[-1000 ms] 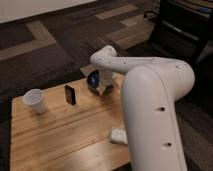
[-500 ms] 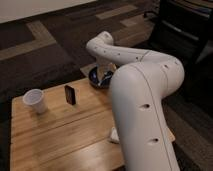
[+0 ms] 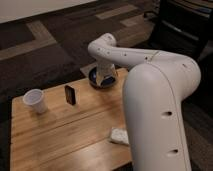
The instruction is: Push the ceramic bowl across the table
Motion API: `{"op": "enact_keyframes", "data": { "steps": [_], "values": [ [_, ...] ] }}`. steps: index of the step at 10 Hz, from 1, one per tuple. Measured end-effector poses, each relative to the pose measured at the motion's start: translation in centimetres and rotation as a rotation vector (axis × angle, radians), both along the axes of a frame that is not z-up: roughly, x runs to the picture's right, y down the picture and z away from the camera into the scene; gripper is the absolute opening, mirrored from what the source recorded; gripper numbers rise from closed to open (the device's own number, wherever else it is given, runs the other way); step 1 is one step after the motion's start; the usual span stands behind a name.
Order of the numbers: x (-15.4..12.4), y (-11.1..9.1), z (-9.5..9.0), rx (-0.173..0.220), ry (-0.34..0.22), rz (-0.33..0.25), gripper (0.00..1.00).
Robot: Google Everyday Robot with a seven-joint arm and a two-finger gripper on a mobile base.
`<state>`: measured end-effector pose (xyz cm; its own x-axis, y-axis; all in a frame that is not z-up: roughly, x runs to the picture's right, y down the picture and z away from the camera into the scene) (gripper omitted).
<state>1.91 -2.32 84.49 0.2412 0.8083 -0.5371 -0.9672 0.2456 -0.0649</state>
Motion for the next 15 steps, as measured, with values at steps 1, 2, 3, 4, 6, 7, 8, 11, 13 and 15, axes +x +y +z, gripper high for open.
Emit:
{"op": "enact_keyframes", "data": {
  "steps": [1,2,3,4,6,7,8,11,13,15],
  "values": [
    [0.2,0.8,0.2,-0.009,-0.008,0.014,0.65],
    [0.2,1.5,0.6,-0.018,-0.018,0.026,0.65],
    [0.3,2.4,1.4,-0.030,-0.042,0.029,0.65],
    [0.1,2.9,1.9,-0.040,-0.057,0.029,0.65],
    [0.4,3.6,3.1,-0.058,-0.080,0.032,0.65],
    [0.6,4.0,3.7,-0.068,-0.088,0.035,0.65],
    [0.6,4.3,4.4,-0.078,-0.098,0.036,0.65],
    [1.2,4.5,5.9,-0.111,-0.108,0.015,0.65],
    [1.2,3.4,7.8,-0.118,-0.124,-0.024,0.65],
    [2.1,1.2,10.7,-0.098,-0.128,-0.062,0.65]
  ]
}}
